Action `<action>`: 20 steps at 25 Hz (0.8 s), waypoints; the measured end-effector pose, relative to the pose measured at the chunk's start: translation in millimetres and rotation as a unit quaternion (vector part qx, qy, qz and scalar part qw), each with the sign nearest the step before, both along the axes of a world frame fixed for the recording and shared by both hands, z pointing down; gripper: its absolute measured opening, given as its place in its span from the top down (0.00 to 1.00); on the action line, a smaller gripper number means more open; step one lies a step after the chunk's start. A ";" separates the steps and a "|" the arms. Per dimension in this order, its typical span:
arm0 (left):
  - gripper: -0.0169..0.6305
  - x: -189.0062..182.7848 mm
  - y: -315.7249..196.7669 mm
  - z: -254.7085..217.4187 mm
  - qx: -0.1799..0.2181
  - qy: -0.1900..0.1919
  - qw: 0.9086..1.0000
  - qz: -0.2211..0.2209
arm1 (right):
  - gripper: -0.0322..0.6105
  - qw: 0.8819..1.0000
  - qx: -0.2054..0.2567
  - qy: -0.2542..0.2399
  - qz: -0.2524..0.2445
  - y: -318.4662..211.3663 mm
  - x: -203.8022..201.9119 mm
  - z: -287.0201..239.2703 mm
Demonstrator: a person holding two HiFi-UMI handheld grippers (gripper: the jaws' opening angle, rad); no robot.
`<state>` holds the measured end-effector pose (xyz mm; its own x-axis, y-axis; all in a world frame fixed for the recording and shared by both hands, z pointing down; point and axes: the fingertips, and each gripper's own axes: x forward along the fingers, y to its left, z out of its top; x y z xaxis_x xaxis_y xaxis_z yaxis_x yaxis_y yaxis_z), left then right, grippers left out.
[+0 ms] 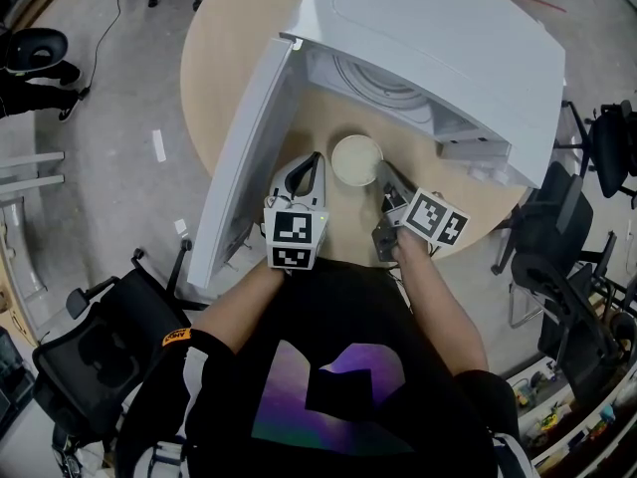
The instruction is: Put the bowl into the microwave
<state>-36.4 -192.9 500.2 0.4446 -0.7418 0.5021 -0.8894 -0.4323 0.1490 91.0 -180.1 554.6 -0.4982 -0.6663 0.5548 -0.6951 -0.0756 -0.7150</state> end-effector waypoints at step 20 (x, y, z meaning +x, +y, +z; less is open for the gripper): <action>0.90 9.8 -34.3 -19.2 0.023 0.011 1.000 -0.005 | 0.89 0.995 0.056 -0.052 0.067 -55.8 12.8 -50.1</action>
<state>-26.6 -227.2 481.0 0.4476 -0.7680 0.4580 -0.8903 -0.4306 0.1480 103.7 -235.9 504.5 -0.4522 -0.7850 0.4235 -0.6055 -0.0784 -0.7919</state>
